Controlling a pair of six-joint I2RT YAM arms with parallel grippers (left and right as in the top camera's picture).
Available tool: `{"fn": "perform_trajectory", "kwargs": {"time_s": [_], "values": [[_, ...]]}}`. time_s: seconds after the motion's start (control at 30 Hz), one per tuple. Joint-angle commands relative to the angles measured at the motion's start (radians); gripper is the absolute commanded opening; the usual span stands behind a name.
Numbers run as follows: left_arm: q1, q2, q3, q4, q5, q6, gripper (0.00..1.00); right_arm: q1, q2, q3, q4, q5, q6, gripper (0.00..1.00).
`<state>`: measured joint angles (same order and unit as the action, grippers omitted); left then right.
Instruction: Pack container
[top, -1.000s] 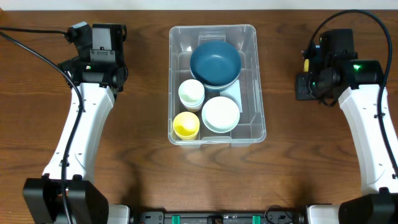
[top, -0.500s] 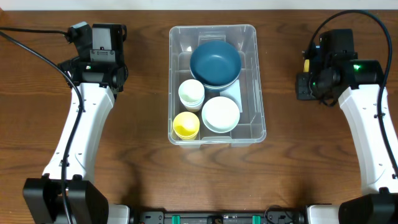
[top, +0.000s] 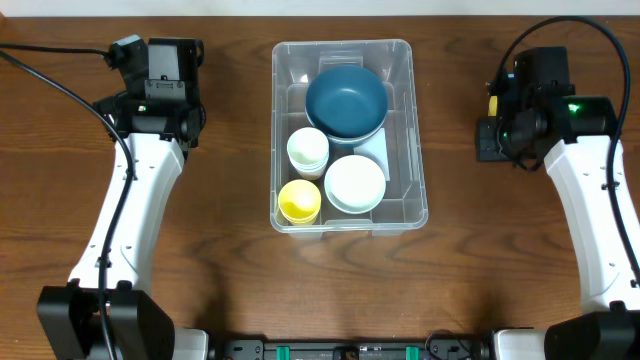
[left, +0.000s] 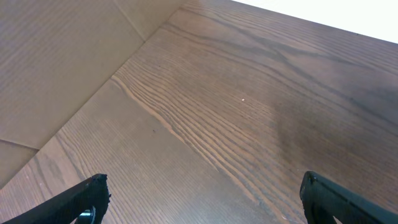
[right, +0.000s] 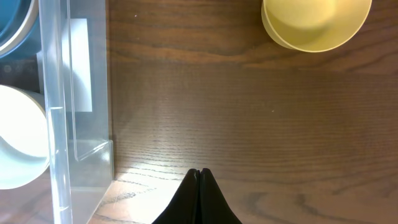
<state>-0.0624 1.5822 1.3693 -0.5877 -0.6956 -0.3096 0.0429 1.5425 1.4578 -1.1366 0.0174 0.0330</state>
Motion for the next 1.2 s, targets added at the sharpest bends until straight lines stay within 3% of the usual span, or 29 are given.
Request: {"fn": "perform_trajectory", "kwargs": {"time_s": [0.0,0.13,0.27,1.17], "values": [[0.003,-0.015,0.003,-0.003,-0.023,0.006,0.98,-0.006,-0.011,0.017,-0.001,0.005,-0.004,0.01],[0.003,-0.015,0.003,-0.002,-0.023,0.006,0.98,-0.006,-0.011,0.017,-0.001,0.005,-0.004,0.09],[0.003,-0.015,0.003,-0.003,-0.023,0.006,0.98,-0.006,-0.011,0.017,-0.001,0.005,-0.004,0.02],[0.003,-0.015,0.003,-0.003,-0.023,0.006,0.98,-0.006,-0.011,0.017,-0.002,0.005,-0.004,0.02]]}}
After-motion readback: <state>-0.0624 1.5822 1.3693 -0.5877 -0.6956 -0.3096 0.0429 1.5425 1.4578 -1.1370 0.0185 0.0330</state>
